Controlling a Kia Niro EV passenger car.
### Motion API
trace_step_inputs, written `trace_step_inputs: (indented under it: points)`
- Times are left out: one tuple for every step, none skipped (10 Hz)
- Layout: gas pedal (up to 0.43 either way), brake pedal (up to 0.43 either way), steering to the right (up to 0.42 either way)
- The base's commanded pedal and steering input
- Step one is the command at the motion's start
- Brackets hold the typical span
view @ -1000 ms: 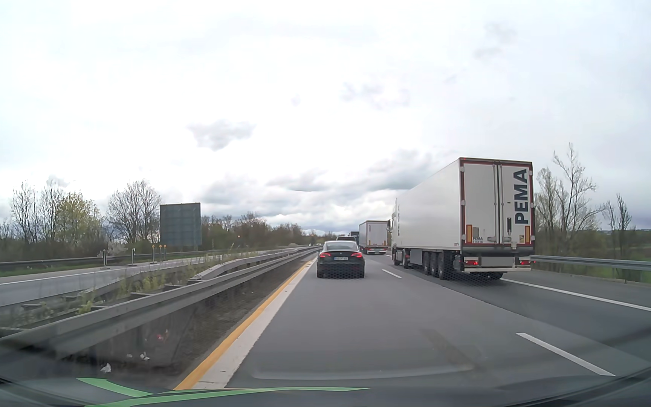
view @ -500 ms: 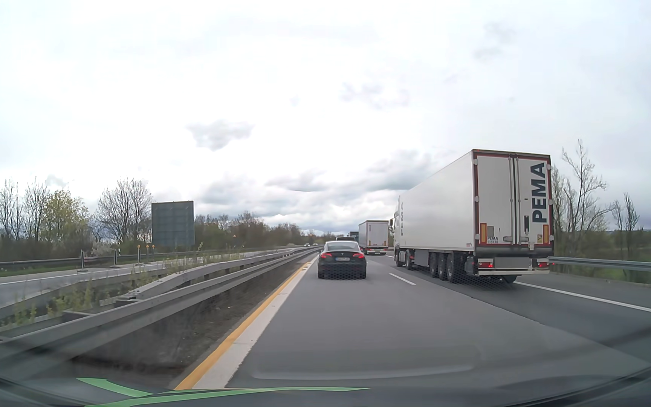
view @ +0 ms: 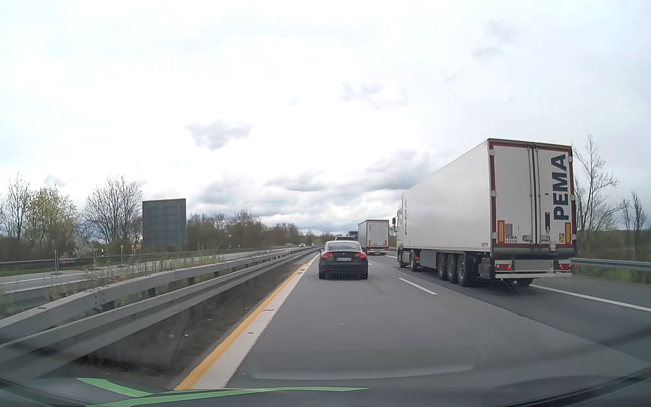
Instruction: Follow the waypoints while adhering to traffic rules and regulations
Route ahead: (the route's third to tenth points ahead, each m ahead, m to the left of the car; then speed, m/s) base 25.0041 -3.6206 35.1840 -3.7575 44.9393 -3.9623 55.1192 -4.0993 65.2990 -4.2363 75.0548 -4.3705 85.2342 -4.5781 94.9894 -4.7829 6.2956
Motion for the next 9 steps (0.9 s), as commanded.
trace_step_inputs:
  points:
    - [0.087, 0.0, 0.0]
    - [0.087, 0.0, 0.0]
    - [0.087, 0.0, 0.0]
    - [0.087, 0.0, -0.001]
    - [0.087, 0.0, -0.001]
    - [0.087, 0.0, -0.002]
    - [0.087, 0.0, -0.002]
    - [0.087, 0.0, -0.002]
    - [0.087, 0.0, -0.002]
